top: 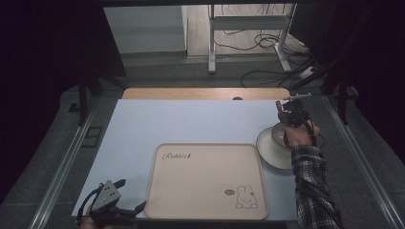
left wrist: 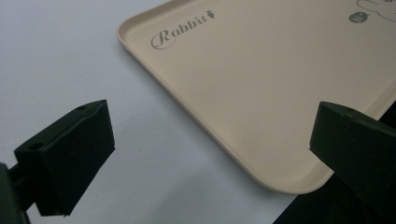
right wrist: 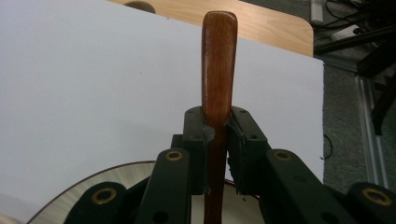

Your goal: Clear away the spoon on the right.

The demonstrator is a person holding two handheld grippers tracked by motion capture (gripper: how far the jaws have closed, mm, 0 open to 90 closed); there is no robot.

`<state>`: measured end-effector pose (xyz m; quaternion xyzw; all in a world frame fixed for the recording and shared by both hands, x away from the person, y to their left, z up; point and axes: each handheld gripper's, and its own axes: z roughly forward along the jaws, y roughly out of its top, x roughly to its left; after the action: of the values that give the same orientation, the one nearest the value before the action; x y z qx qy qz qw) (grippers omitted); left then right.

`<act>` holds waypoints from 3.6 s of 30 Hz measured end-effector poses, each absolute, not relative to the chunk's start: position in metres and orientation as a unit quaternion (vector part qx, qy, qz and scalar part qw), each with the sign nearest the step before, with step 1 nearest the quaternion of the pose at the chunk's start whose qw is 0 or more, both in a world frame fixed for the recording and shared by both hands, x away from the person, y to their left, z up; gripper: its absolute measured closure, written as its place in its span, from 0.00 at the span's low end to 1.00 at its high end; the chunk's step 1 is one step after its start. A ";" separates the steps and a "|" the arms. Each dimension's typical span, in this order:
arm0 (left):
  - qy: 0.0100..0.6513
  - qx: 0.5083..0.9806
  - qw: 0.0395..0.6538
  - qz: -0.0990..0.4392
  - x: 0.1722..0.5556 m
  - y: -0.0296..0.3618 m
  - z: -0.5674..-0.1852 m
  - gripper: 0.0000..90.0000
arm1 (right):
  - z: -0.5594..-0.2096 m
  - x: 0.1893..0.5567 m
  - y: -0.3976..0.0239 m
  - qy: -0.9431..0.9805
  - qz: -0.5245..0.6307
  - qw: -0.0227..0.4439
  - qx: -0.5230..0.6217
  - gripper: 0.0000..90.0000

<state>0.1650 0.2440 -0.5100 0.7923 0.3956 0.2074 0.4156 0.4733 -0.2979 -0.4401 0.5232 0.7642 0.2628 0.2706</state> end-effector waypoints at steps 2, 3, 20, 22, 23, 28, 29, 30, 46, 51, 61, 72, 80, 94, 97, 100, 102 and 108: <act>0.395 0.793 0.415 0.208 0.165 0.244 -0.510 0.00 | -0.437 0.473 -0.298 0.761 0.272 0.265 0.525 0.87; 0.395 0.793 0.415 0.208 0.165 0.244 -0.510 0.00 | -0.435 0.473 -0.299 0.761 0.277 0.263 0.525 0.87; 0.393 0.796 0.411 0.208 0.165 0.243 -0.510 0.00 | -0.398 0.463 -0.305 0.769 0.299 0.256 0.504 0.87; 0.393 0.795 0.411 0.209 0.165 0.243 -0.510 0.00 | -0.393 0.461 -0.305 0.771 0.300 0.255 0.500 0.87; 0.393 0.795 0.411 0.208 0.165 0.243 -0.510 0.00 | -0.391 0.461 -0.306 0.773 0.300 0.255 0.498 0.87; 0.393 0.796 0.411 0.208 0.165 0.243 -0.510 0.00 | -0.380 0.455 -0.307 0.776 0.303 0.250 0.494 0.87; 0.393 0.796 0.411 0.208 0.165 0.243 -0.510 0.00 | -0.376 0.453 -0.307 0.778 0.306 0.248 0.490 0.87; 0.393 0.796 0.411 0.208 0.165 0.243 -0.510 0.00 | -0.376 0.453 -0.307 0.778 0.306 0.248 0.490 0.87; 0.390 0.799 0.408 0.208 0.165 0.242 -0.510 0.00 | -0.352 0.430 -0.300 0.807 0.299 0.226 0.456 0.87; 0.389 0.800 0.407 0.207 0.165 0.241 -0.510 0.00 | -0.349 0.421 -0.294 0.823 0.293 0.211 0.439 0.87; 0.388 0.802 0.405 0.206 0.166 0.241 -0.510 0.00 | -0.355 0.408 -0.285 0.844 0.277 0.186 0.420 0.87; 0.392 0.798 0.410 0.206 0.166 0.242 -0.510 0.00 | -0.364 0.391 -0.270 0.868 0.257 0.158 0.395 0.88; 0.396 0.791 0.417 0.206 0.165 0.245 -0.510 0.00 | -0.373 0.378 -0.251 0.888 0.242 0.137 0.366 0.88; 0.404 0.779 0.432 0.209 0.163 0.249 -0.509 0.00 | -0.381 0.362 -0.219 0.913 0.223 0.113 0.324 0.88; 0.406 0.774 0.438 0.211 0.163 0.250 -0.509 0.00 | -0.383 0.359 -0.213 0.916 0.221 0.108 0.317 0.88; 0.407 0.770 0.443 0.212 0.162 0.251 -0.509 0.00 | -0.385 0.357 -0.206 0.921 0.215 0.103 0.307 0.88; 0.408 0.767 0.447 0.213 0.161 0.252 -0.509 0.00 | -0.386 0.355 -0.203 0.923 0.212 0.101 0.303 0.88; 0.410 0.759 0.457 0.215 0.160 0.254 -0.509 0.00 | -0.394 0.350 -0.186 0.933 0.197 0.092 0.287 0.88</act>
<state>0.1595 0.2545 -0.5089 0.7592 0.4103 0.2149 0.4573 0.3502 -0.1861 -0.3942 0.2867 0.9329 0.1975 0.0923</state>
